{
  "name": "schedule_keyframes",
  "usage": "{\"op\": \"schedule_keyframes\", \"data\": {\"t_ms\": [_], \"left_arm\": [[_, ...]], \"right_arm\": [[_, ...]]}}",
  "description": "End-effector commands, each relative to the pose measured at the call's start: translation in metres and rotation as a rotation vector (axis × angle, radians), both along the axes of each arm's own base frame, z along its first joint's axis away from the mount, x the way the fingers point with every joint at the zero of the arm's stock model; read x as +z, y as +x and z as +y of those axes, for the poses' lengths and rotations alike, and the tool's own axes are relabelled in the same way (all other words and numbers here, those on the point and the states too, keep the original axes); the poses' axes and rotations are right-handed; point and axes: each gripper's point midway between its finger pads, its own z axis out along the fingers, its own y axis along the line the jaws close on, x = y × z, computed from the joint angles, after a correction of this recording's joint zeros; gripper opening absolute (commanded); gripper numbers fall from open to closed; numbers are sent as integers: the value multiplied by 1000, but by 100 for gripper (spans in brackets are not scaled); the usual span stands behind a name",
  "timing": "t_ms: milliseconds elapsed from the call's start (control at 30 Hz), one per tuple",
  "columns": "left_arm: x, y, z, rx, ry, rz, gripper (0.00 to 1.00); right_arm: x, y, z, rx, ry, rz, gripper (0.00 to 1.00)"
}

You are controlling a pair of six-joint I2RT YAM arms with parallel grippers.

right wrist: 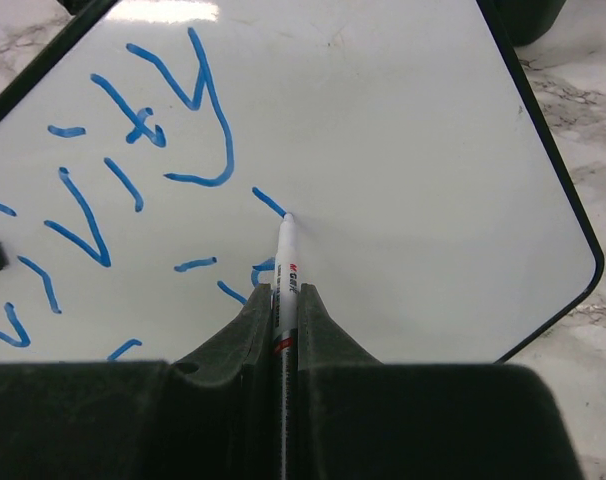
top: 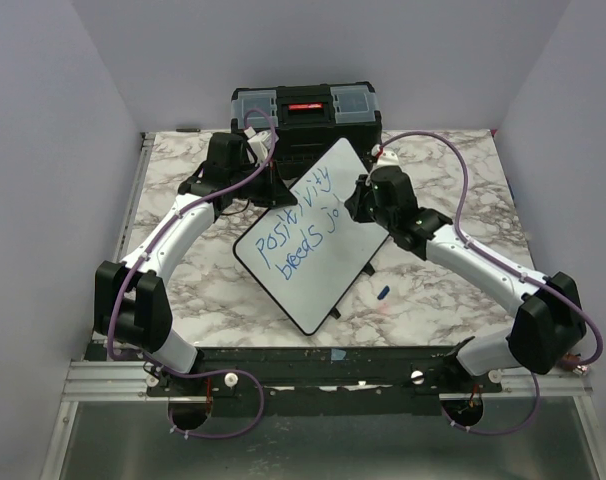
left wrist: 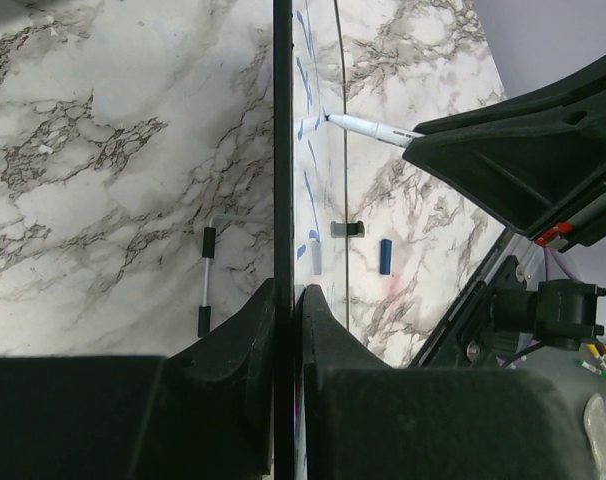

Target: Write a sentence on the whiteboard

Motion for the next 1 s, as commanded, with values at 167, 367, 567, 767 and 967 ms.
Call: {"op": "schedule_keyframes", "data": {"t_ms": [167,367,567,767,967], "left_arm": [[1,-2,0,-41,46,-77,0],[2,-2,0,-42,45,-79,0],[2,-2,0,-41,45,-78,0],[3,-3,0,-41,44,-81,0],[2,-3,0,-40,45,-79,0]], "right_arm": [[-32,-24,-12,21,-32,89,1],[-39,-34,-16,30,-35,114,1],[-27,-36,-22,12,-41,95,1],[-7,-32,-23,-1,-26,55,1],[3,-21,-22,-26,-24,23,1]]}}
